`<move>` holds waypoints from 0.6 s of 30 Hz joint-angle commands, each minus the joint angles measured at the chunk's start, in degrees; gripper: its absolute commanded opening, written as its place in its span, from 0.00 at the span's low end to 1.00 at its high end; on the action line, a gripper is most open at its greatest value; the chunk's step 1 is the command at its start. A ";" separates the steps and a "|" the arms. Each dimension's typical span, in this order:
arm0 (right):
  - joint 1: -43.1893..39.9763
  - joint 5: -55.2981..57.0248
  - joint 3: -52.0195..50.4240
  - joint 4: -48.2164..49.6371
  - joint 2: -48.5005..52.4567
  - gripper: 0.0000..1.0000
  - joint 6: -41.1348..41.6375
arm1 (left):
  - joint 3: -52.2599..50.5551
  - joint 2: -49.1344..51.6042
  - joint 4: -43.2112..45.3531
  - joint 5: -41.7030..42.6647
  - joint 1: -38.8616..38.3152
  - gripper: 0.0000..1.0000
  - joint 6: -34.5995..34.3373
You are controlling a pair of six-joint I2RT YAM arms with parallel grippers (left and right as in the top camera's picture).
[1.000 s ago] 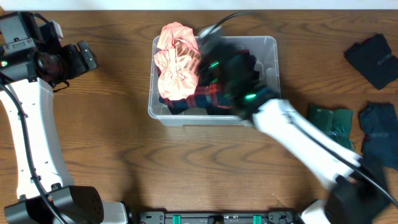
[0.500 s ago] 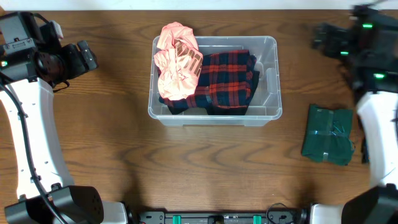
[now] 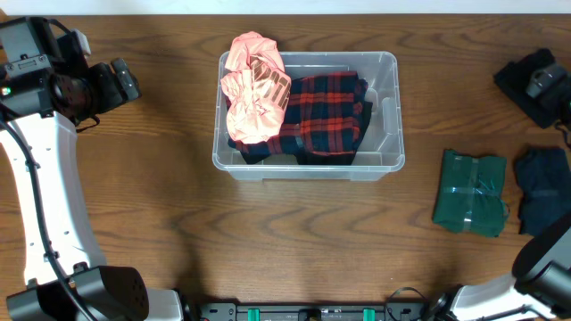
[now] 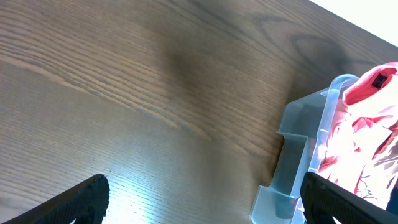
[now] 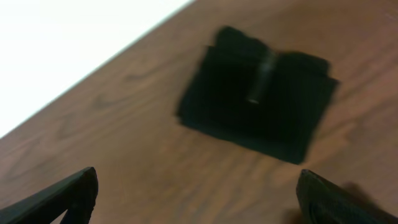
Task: Pack container
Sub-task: 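Withdraw the right gripper back toward the right side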
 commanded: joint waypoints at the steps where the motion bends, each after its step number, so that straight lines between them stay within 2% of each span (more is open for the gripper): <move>1: -2.89 -1.38 -0.24 1.70 3.04 0.99 -1.75 | -0.31 0.13 -0.02 -0.11 0.24 0.98 1.01; 18: -7.82 -2.16 -0.22 14.62 15.65 0.93 -1.66 | -0.31 0.13 -0.02 -0.11 0.24 0.98 1.01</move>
